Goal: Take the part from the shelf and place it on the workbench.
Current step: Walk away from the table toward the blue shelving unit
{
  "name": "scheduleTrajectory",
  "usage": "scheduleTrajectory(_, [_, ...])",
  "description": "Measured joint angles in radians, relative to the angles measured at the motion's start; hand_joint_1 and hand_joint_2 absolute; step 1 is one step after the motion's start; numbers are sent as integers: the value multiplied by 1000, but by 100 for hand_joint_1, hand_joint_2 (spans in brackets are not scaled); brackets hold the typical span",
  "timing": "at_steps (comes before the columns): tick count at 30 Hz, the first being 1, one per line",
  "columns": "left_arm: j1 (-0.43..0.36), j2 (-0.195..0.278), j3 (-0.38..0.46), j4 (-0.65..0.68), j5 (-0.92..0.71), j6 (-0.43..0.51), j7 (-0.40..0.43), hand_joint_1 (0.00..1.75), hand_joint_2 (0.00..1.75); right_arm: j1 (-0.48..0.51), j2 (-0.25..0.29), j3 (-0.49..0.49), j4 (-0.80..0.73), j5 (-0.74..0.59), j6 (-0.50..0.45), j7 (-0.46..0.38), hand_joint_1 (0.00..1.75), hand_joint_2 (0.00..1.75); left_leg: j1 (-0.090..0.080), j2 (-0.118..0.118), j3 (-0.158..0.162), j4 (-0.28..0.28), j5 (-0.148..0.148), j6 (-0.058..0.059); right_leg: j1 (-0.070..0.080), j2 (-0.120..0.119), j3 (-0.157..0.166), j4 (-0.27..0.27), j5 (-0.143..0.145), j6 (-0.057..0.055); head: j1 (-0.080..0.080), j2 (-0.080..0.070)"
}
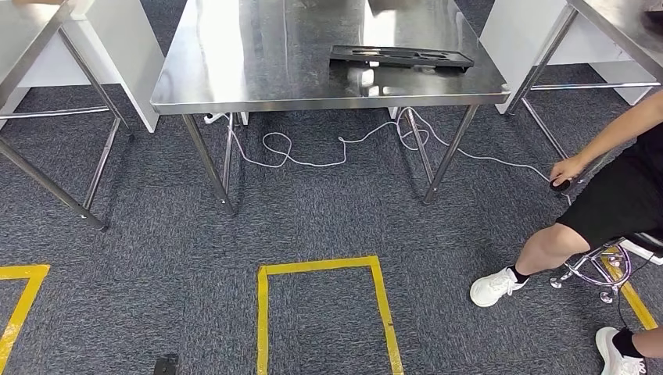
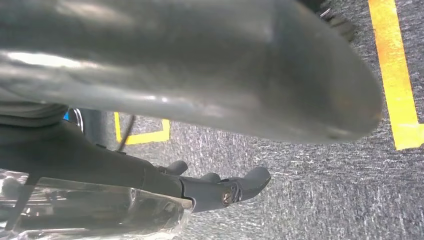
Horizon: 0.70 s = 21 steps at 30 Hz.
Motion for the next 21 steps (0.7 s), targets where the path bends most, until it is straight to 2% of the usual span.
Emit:
scheduleTrajectory(1, [0, 0, -2, 0, 0, 0, -1, 0, 0, -1, 0, 2, 0, 1, 0, -1, 0, 0, -1, 0, -3, -1, 8, -6, 4, 1, 29, -51, 1, -6, 0, 0])
scheduleTrajectory(2, [0, 0, -3, 0, 0, 0, -2, 0, 0, -1, -1, 4, 1, 2, 0, -1, 0, 0, -3, 1, -5, -1, 16, -12, 8, 3, 37, -73, 0, -13, 0, 0])
scheduleTrajectory(3, [0, 0, -5, 0, 0, 0, -3, 0, 0, 0, -1, 5, 2, 3, -1, -1, 0, 0, -3, 1, -5, -4, 25, -18, 10, 4, 30, -75, 6, -20, -1, 0])
scheduleTrajectory(4, [1, 0, -6, 0, 1, 0, -4, 0, 0, 1, -1, 6, 4, 3, -1, -1, 0, 0, -2, 0, -9, -4, 28, -23, 3, 3, 22, -76, 13, -29, -2, 0])
scheduleTrajectory(5, [3, 0, -6, 0, 1, 1, -4, 0, 0, 1, -1, 7, 5, 3, -3, -1, 0, 0, 1, -1, -17, 4, 17, -28, -2, 2, 14, -76, 22, -39, -3, 0])
scheduleTrajectory(6, [4, 0, -6, 0, 2, 1, -5, 0, 0, 1, -1, 9, 6, 3, -4, -1, 0, 0, 3, -3, -30, 27, -14, -33, -7, 0, 5, -76, 33, -51, -5, 0])
scheduleTrajectory(7, [5, 0, -6, 0, 3, 2, -5, 0, 0, 2, -1, 10, 7, 4, -6, 0, 0, 0, 6, -5, -49, 74, -61, -38, -11, -3, -7, -76, 44, -60, -7, 0])
scheduleTrajectory(9, [6, 1, -6, 0, 3, 3, -5, 0, 0, 4, -1, 12, 8, 4, -9, 0, 0, 0, 9, -6, -90, 212, -160, -47, -7, -6, -28, -74, 64, -70, -10, 0])
scheduleTrajectory(10, [6, 1, -6, 0, 3, 3, -5, 0, 0, 5, -1, 12, 8, 4, -10, 1, 0, 0, 10, -7, -99, 268, -182, -51, -6, -7, -40, -72, 74, -70, -10, 0])
scheduleTrajectory(11, [6, 1, -6, 0, 4, 3, -5, 0, 0, 6, 0, 12, 9, 4, -10, 1, 0, 0, 11, -7, -91, 292, -180, -53, -5, -7, -52, -69, 83, -68, -10, 0])
scheduleTrajectory(12, [6, 1, -6, 0, 4, 3, -5, 0, 0, 6, 0, 12, 9, 4, -10, 2, 0, 0, 13, -6, -62, 276, -162, -55, -5, -7, -65, -64, 90, -64, -11, 0])
scheduleTrajectory(14, [5, 1, -7, 0, 5, 3, -5, 0, 0, 6, -1, 13, 9, 4, -11, 3, 0, 0, 16, -6, 42, 147, -126, -53, -5, -7, -88, -48, 99, -57, -11, 0])
scheduleTrajectory(15, [3, 1, -8, 0, 5, 3, -5, 0, 0, 6, 0, 13, 9, 4, -11, 3, 0, 0, 16, -8, 90, 82, -120, -49, -4, -7, -98, -40, 103, -53, -11, 0])
scheduleTrajectory(16, [2, 1, -10, 0, 5, 3, -5, 0, 0, 5, -1, 13, 9, 4, -11, 3, 0, 0, 15, -9, 119, 35, -121, -44, -1, -7, -106, -33, 106, -49, -10, 0])
scheduleTrajectory(17, [1, 1, -12, 0, 6, 3, -5, 0, 0, 4, -1, 13, 9, 4, -12, 2, 0, 0, 12, -10, 130, 14, -126, -38, 0, -7, -111, -29, 111, -42, -9, 0])
scheduleTrajectory(19, [1, 0, -16, 0, 10, 2, -6, 0, 0, 4, -2, 13, 10, 5, -12, 2, 0, 0, 8, -10, 117, 7, -115, -21, 5, -7, -121, -29, 125, -25, -6, 0])
scheduleTrajectory(20, [1, 0, -19, 0, 12, 2, -7, 0, 0, 5, -3, 13, 10, 6, -13, 1, 0, 0, 8, -8, 108, 2, -105, -11, 5, -6, -130, -22, 120, -21, -7, 0])
scheduleTrajectory(21, [0, 0, -21, 0, 13, 2, -8, 0, 0, 6, -4, 13, 11, 6, -13, 1, 0, 0, 9, -6, 98, -3, -92, 0, 5, -5, -143, -2, 100, -22, -4, 0])
